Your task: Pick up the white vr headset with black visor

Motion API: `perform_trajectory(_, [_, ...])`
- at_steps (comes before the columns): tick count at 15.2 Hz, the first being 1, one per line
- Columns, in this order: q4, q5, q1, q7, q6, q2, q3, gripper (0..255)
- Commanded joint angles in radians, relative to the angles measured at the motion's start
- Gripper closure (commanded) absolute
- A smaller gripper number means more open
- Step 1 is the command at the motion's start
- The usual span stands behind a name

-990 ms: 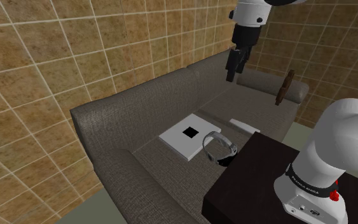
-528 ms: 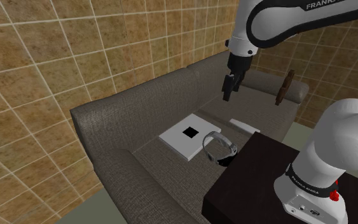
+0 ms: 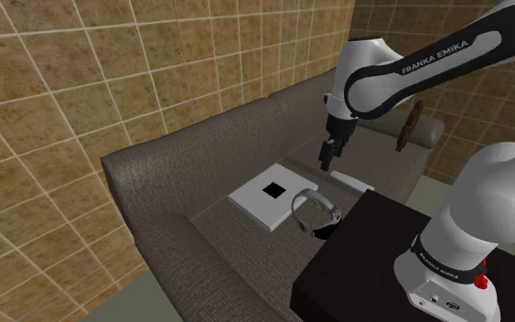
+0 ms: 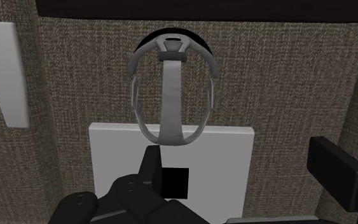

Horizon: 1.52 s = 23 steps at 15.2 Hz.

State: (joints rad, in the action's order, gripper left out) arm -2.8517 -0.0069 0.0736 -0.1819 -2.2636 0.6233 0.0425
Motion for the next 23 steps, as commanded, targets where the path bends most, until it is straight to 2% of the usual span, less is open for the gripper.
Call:
perform_trajectory(1, [-0.038, -0.006, 0.008, -0.006, -0.094, -0.055, 0.008, 0])
perform_trajectory(8, [-0.093, -0.021, 0.036, -0.044, -0.44, -0.355, 0.049, 0])
perform_trajectory(12, [-0.08, 0.017, 0.03, -0.097, -0.641, -0.574, 0.08, 0])
perform_trajectory(17, [-0.06, 0.134, 0.026, -0.184, -0.754, -0.71, 0.057, 0])
perform_trajectory(20, [-0.045, 0.207, 0.065, -0.238, -0.811, -0.782, 0.0, 0])
perform_trajectory(22, [-0.042, 0.212, 0.078, -0.243, -0.821, -0.795, -0.014, 0])
perform_trajectory(23, [-0.041, 0.212, 0.077, -0.242, -0.822, -0.797, -0.014, 255])
